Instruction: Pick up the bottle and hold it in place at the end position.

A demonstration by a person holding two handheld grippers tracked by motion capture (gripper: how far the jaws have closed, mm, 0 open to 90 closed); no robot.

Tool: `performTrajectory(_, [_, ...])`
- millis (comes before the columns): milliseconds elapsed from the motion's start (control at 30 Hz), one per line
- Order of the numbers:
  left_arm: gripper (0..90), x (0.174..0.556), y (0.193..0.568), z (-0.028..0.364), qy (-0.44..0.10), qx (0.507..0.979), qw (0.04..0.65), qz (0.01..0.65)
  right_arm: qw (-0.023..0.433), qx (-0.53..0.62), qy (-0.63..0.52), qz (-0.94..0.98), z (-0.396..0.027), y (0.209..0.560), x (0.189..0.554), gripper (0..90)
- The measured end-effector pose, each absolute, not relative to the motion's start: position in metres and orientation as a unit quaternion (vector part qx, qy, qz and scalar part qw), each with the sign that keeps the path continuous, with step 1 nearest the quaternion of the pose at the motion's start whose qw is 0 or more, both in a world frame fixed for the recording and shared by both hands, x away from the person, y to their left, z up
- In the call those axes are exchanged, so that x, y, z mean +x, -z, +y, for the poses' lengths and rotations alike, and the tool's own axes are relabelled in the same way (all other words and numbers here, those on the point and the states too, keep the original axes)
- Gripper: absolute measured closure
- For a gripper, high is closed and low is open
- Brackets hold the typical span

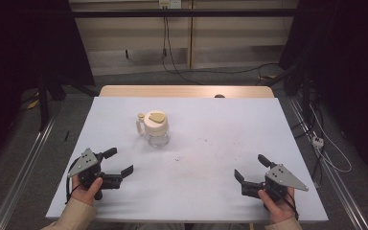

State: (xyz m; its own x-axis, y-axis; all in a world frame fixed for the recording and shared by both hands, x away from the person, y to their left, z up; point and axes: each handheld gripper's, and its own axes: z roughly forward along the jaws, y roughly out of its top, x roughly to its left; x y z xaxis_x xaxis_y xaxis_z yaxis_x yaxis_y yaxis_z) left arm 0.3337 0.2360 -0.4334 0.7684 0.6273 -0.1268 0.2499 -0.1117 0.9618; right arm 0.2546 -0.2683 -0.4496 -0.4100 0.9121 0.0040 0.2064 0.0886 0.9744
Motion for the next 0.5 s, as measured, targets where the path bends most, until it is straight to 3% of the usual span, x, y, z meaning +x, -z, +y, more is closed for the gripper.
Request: performTrajectory(500, [4.1,0.354,0.429,0.214,-0.154,0.725,0.593,0.315,0.336,0.425,-0.524,0.657,-0.266,0.448,0.253,2.2])
